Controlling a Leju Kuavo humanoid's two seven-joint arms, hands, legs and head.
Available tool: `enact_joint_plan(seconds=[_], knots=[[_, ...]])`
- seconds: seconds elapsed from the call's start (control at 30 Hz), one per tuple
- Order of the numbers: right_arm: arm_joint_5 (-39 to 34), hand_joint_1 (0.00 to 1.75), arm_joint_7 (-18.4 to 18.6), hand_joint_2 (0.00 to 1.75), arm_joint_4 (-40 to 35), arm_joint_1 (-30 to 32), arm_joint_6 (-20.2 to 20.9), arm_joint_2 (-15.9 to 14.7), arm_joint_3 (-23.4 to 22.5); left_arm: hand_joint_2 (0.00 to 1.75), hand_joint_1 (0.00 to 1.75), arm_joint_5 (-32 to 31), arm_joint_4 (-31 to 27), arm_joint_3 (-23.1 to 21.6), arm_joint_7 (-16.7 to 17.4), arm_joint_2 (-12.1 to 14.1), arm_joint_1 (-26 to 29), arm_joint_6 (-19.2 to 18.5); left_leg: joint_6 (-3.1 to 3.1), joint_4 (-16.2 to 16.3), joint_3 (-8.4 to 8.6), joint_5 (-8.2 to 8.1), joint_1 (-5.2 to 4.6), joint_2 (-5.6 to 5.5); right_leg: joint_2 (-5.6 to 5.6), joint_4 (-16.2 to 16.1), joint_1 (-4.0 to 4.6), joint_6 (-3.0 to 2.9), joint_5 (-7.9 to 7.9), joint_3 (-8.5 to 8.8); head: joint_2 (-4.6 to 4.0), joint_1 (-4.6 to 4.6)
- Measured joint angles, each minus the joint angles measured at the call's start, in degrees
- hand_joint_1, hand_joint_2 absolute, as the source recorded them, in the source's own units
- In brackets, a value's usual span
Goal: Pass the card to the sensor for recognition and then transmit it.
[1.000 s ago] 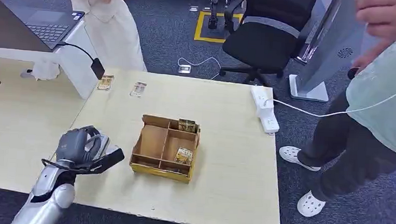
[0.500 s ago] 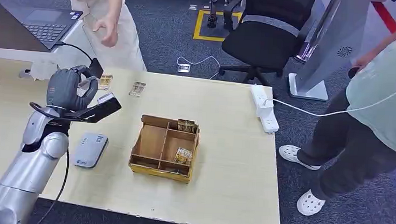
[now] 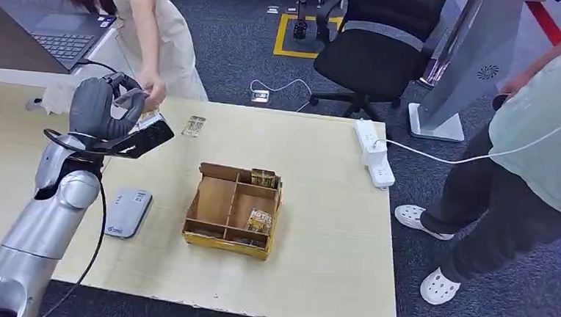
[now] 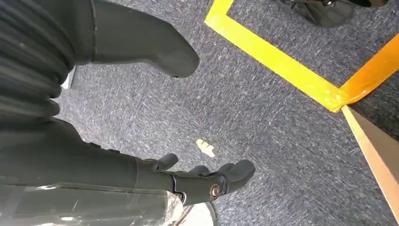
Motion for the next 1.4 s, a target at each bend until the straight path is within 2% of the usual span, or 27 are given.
enact_joint_plan(seconds=[0.03, 0.07, 0.3, 0.43, 0.53, 0.67, 0.77, 0.83, 0.87, 0.93, 1.1, 1.17, 1.3, 1.4], knots=[[0.1, 0.00, 0.0, 1.75, 0.0, 0.0, 0.0, 0.0, 0.0, 1.75, 1.75, 0.2, 0.0, 0.0, 0.0, 0.0, 0.0, -0.1, 0.00, 0.0, 0.00, 0.00, 0.00, 0.00, 0.00, 0.0, 0.00, 0.00, 0.00, 0.00, 0.00, 0.00], [0.2, 0.00, 0.0, 1.75, 0.0, 0.0, 0.2, 0.0, -0.1, 1.75, 0.00, 0.6, 0.0, 0.0, 0.0, 0.0, 0.0, -0.2, 0.00, 0.0, -0.01, 0.00, 0.00, 0.01, 0.00, 0.0, 0.00, 0.00, 0.00, -0.01, 0.00, 0.00], [0.8, 0.00, -0.5, 1.75, 0.4, 0.1, 0.7, 0.3, -0.5, 1.75, 0.00, 2.9, 0.0, -0.1, -0.9, 0.0, 0.0, -0.6, 0.00, 0.0, -0.01, 0.00, 0.00, 0.00, 0.01, 0.0, 0.00, 0.00, 0.00, -0.01, 0.00, 0.00], [1.3, 0.00, -0.6, 1.75, 0.7, 0.2, 0.9, 0.4, -0.9, 1.75, 0.00, 4.2, 0.0, -0.1, 0.1, 0.1, -0.1, -1.9, 0.00, 0.0, -0.01, 0.00, 0.00, 0.00, 0.00, 0.0, 0.00, 0.00, 0.00, -0.01, 0.00, 0.00], [1.2, 0.00, -1.5, 1.75, 1.0, 0.4, 1.2, 0.4, -1.2, 1.75, 0.00, 6.1, -0.1, -0.1, 1.2, 0.4, -0.1, -3.8, 0.00, 0.0, -0.01, 0.00, 0.00, 0.01, 0.01, 0.0, 0.00, 0.00, 0.00, -0.02, 0.00, -0.02], [0.5, 0.00, -3.1, 1.75, 1.6, 1.1, 0.7, 0.4, -1.9, 1.75, 0.00, 11.3, -1.7, -0.1, 1.8, 1.3, 0.4, -8.8, 0.00, 0.0, -0.04, 0.00, 0.00, 0.00, 0.00, 0.0, 0.00, 0.00, 0.00, -0.01, 0.00, -0.02], [-0.4, 0.00, -3.3, 1.75, 1.7, 2.0, -0.1, 0.4, -2.3, 1.75, 0.00, 17.0, -4.7, -0.4, 1.4, 3.2, 2.3, -17.3, 0.02, 0.0, -0.05, -0.03, 0.00, 0.02, 0.02, 0.0, 0.00, 0.00, -0.01, -0.03, 0.00, 0.02], [-1.4, 0.00, -3.6, 1.75, 1.8, 2.6, -0.2, 0.4, -2.4, 1.75, 0.00, 17.2, -7.6, -2.0, 0.4, 6.0, 4.1, -24.2, 0.02, 0.0, -0.06, -0.06, 0.00, 0.05, 0.05, 0.0, 0.00, -0.01, -0.03, -0.06, 0.00, 0.00], [-1.9, 0.00, -3.7, 1.75, 1.9, 2.9, -0.2, 0.4, -2.4, 1.75, 0.00, 16.5, -8.9, -3.1, -0.4, 7.8, 5.1, -26.4, 0.02, 0.0, -0.06, -0.07, 0.00, 0.10, 0.09, 0.0, 0.00, -0.02, -0.04, -0.09, 0.00, 0.00], [-2.6, 0.00, -4.0, 1.75, 2.0, 3.4, -0.3, 0.3, -2.4, 1.75, 0.00, 14.1, -12.0, -5.6, -2.4, 11.3, 6.9, -28.7, 0.01, 0.0, -0.13, -0.07, 0.02, 0.13, 0.13, 0.0, 0.01, -0.02, -0.04, -0.17, 0.00, 0.00], [-4.2, 0.00, -4.9, 1.75, 2.8, 3.6, -0.3, 0.0, -2.3, 1.75, 0.00, 8.4, -20.2, -13.1, -6.8, 19.7, 8.3, -31.1, 0.02, 0.0, -0.20, -0.07, 0.00, 0.08, 0.08, 0.0, 0.02, -0.02, -0.04, -0.21, 0.00, 0.00], [-4.4, 0.00, -5.0, 1.75, 3.0, 3.3, -0.3, 0.0, -2.2, 1.75, 0.00, 7.8, -22.7, -16.0, -6.8, 21.4, 8.2, -31.4, 0.02, 0.0, -0.19, -0.07, -0.01, 0.11, 0.10, 0.0, 0.02, 0.00, -0.03, -0.21, 0.00, 0.00], [-4.8, 0.00, -5.3, 1.75, 3.3, 2.6, -0.3, 0.0, -2.1, 1.75, 0.00, 4.5, -26.1, -20.3, -6.2, 22.9, 7.8, -29.6, 0.03, 0.0, -0.19, -0.06, -0.04, 0.08, 0.07, 0.0, 0.00, 0.03, 0.00, -0.18, 0.00, 0.00], [-4.8, 0.00, -5.3, 1.75, 3.4, 2.2, -0.3, 0.0, -2.2, 1.75, 0.00, 1.1, -27.3, -23.4, -4.1, 22.9, 8.0, -27.0, 0.03, 0.0, -0.18, -0.06, -0.04, 0.09, 0.08, 0.0, -0.02, 0.04, 0.01, -0.18, 0.00, 0.00]])
